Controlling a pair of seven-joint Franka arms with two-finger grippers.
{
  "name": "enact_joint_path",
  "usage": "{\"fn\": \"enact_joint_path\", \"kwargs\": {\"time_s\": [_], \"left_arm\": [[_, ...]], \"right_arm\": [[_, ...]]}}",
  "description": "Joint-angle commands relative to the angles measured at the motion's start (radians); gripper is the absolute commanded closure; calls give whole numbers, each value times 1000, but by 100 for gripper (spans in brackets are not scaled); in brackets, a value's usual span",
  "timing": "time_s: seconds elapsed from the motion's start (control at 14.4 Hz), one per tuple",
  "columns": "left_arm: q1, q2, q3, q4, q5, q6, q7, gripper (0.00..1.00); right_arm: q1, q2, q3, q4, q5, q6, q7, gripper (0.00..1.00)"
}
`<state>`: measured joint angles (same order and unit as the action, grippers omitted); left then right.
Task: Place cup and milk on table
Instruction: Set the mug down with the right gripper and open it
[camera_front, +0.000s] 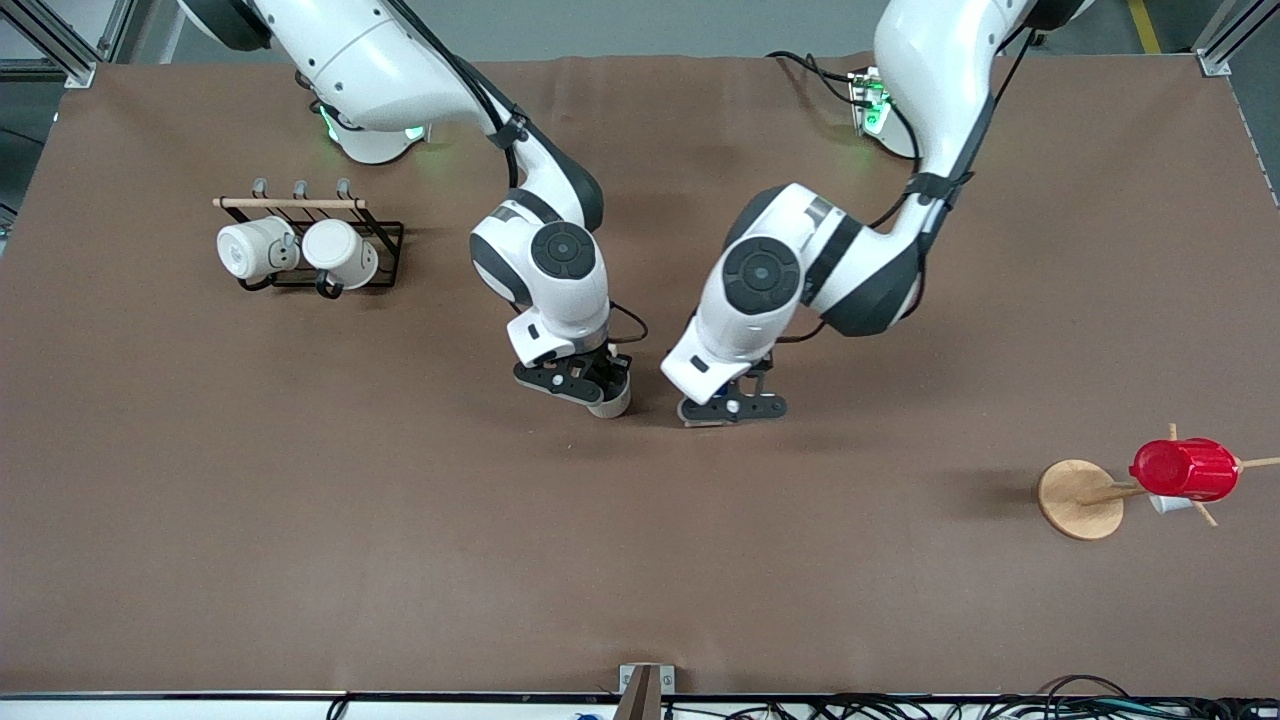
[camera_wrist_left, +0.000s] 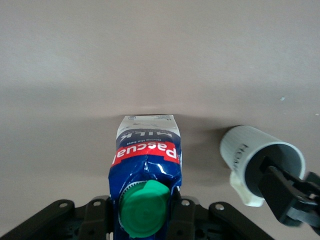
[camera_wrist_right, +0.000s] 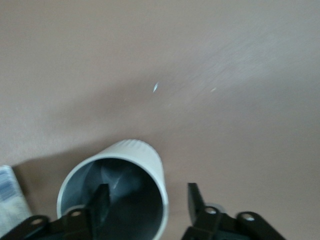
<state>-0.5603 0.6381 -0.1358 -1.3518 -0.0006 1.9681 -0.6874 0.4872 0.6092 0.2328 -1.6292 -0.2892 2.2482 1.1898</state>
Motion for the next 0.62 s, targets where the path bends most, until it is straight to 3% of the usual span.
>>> {"fn": "enact_joint_path", "kwargs": {"time_s": [0.0, 0.55], "left_arm": [[-32, 26, 8, 66, 1, -25, -38, 71], [-70, 63, 13, 99, 1, -18, -61, 71]], "right_arm": [[-80, -173, 16, -32, -8, -166, -88, 0], [-452, -538, 16, -78, 175, -445, -542, 0]]}}
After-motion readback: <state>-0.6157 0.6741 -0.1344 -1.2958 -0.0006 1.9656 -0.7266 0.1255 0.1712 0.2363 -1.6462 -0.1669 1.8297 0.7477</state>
